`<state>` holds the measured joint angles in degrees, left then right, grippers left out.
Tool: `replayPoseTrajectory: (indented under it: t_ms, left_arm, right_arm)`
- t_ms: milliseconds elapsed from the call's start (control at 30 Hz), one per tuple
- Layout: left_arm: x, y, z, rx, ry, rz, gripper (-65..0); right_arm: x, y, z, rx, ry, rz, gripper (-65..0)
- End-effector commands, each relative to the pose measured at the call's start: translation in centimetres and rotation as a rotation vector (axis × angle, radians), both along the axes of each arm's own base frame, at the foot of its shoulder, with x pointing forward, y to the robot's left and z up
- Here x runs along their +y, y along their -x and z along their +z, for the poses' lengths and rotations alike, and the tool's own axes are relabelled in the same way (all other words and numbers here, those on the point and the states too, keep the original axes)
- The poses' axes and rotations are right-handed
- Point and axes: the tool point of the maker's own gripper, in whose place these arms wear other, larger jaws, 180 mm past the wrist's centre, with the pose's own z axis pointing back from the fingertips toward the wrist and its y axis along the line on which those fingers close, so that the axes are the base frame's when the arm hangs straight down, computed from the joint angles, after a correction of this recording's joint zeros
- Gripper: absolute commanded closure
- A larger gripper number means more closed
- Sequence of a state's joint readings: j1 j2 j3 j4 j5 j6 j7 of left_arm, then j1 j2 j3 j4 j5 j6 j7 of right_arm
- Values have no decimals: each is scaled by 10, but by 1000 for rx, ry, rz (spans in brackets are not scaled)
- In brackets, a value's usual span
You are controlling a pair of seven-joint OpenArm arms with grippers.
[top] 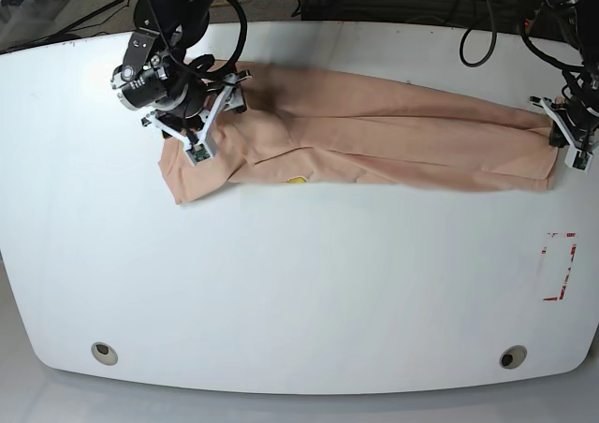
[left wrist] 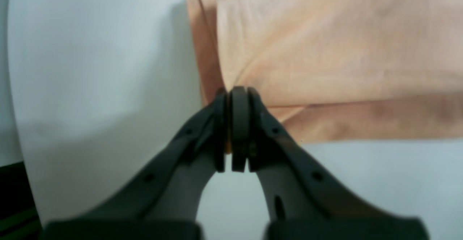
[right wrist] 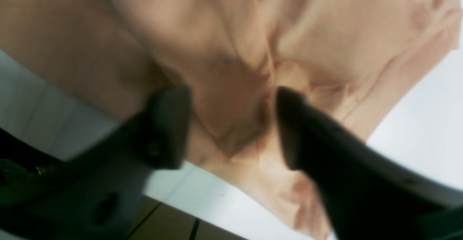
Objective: Fold the T-shirt properly
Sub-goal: 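Adjust the folded shirt end with the right gripper, pressing it flat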
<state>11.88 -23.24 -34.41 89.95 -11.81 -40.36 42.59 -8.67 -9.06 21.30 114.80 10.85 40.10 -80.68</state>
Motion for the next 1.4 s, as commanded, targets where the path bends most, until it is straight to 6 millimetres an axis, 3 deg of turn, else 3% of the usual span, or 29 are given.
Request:
replayPoseTrajectory:
  t_ms: [0, 233, 533, 633, 833, 933, 1067, 1167, 1367]
  left_arm:
    - [7, -10, 17, -47, -25, -4, -11]
    - [8, -13, 22, -64, -26, -4, -92]
    - [7, -21, 29, -87, -25, -6, -108]
    - [7, -23, 31, -93, -25, -6, -187]
    - [3, -35, 41, -132, -24, -13, -418]
    - [6, -42, 40, -140, -7, 3, -438]
    - [-5, -51, 13, -84, 59, -4, -394]
    - [-3, -47, -8, -24, 71, 7, -367]
    - [6, -36, -25, 46, 28, 27, -358]
  right_arm:
    - [-23, -20, 16, -69, 21, -74, -444]
    - [-50, -67, 24, -127, 2, -140, -444]
    - [-51, -122, 3, -126, -123, -140, -444]
    - [-55, -128, -5, -104, -144, -145, -444]
    - [-51, -133, -8, -97, -166, -139, -436]
    - [-49, -134, -8, -100, -171, -138, -361]
    - [-46, -137, -7, -119, -186, -141, -149]
    - [-47, -139, -6, -132, -184, -144, 0]
    - [-57, -141, 6, -167, -154, -153, 0]
